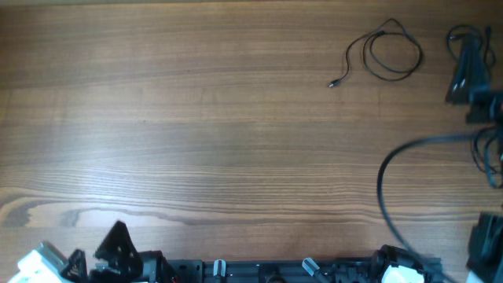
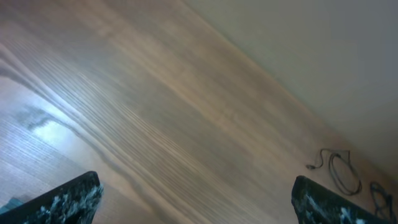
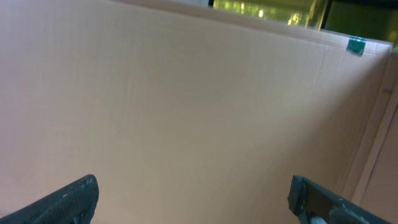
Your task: Untangle cables
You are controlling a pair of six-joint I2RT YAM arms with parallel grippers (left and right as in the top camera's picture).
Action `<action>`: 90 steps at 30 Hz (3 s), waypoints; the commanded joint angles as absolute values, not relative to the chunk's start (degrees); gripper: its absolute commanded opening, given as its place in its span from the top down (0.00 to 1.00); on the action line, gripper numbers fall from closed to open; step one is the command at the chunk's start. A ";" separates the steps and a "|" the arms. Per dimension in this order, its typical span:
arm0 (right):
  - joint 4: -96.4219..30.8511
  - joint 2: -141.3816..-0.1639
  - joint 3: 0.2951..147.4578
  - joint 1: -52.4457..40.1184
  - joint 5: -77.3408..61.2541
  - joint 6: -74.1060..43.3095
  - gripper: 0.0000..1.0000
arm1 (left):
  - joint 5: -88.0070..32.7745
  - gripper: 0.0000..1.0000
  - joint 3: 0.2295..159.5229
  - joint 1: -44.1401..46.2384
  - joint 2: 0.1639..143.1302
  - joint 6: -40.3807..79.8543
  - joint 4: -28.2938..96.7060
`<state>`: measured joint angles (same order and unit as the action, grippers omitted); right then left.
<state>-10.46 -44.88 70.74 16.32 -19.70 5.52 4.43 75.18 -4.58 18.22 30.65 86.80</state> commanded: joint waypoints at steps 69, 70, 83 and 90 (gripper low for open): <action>-18.76 -0.36 70.28 18.15 -21.10 -12.19 0.00 | 4.56 0.00 0.36 -4.78 0.89 25.47 3.70; -18.85 -0.34 70.02 18.13 -21.10 -12.16 0.00 | 4.56 0.00 0.36 -4.78 0.89 25.47 3.70; -18.70 -0.25 70.89 16.21 -19.40 -11.99 0.00 | 4.56 0.00 0.36 -3.92 0.27 25.47 3.68; -18.11 -0.25 71.02 17.72 -19.40 -11.99 0.00 | 5.39 0.00 0.36 -3.92 0.27 24.73 2.33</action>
